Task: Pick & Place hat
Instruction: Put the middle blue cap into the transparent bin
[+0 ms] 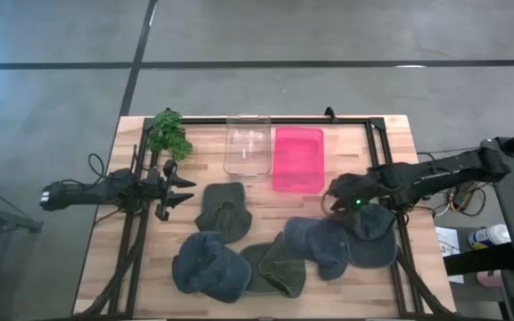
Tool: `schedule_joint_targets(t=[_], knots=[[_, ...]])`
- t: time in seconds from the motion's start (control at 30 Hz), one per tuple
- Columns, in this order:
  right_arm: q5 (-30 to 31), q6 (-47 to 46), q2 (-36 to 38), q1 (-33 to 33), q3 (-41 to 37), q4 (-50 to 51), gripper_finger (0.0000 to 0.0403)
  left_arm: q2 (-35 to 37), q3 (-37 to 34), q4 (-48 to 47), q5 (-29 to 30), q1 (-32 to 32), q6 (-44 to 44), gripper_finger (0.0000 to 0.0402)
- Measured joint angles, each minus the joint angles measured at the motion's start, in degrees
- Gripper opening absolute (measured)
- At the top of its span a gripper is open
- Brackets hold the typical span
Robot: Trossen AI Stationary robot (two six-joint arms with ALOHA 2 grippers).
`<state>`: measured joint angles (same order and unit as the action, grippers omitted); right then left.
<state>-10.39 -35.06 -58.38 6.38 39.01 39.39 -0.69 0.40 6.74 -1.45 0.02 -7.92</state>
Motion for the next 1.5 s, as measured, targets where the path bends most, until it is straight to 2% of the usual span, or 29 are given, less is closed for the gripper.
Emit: schedule_joint_targets(t=[0.23, 0.33, 0.47, 0.67, 0.83, 0.93, 1.1, 1.3, 1.5], knots=[[-0.67, 22.18, -17.92, 1.95, 10.83, -0.07, 0.0234, 0.00, 0.02, -0.04, -0.02, -0.01, 0.02, 0.0153], [-1.91, 26.93, -25.75, 1.89, 17.60, 1.86, 0.0224, 0.00, 0.00, -0.01, -0.01, 0.01, 0.02, 0.0153], [-1.93, 39.51, -34.78, 1.89, 27.60, 4.93, 0.0208, 0.00, 0.00, -0.02, 0.00, 0.01, 0.00, 0.0153], [-1.63, 54.26, -48.42, 1.60, 43.60, 15.95, 0.0199, 0.00, 0.00, -0.04, 0.00, 0.00, 0.01, 0.0153], [-1.54, 61.88, -57.86, 1.48, 51.36, 24.17, 0.0199, 0.00, 0.00, -0.02, -0.02, -0.01, 0.02, 0.0153], [-1.34, 63.72, -61.43, 1.44, 53.92, 25.95, 0.0199, 0.00, 0.00, -0.02, -0.02, -0.01, 0.01, 0.0153], [-1.17, 64.50, -62.59, 1.28, 56.87, 25.75, 0.0199, -0.03, 0.00, -0.04, 0.00, -0.01, 0.00, 0.0153], [-1.18, 70.09, -62.93, 1.24, 57.22, 25.64, 0.0199, -0.31, 0.01, -0.28, -0.02, 0.00, 0.00, 0.0153], [-4.67, 69.76, -65.32, 0.57, 57.06, 25.28, 0.0199, -0.31, 0.01, -0.31, -0.02, -0.01, 0.02, 0.0153]])
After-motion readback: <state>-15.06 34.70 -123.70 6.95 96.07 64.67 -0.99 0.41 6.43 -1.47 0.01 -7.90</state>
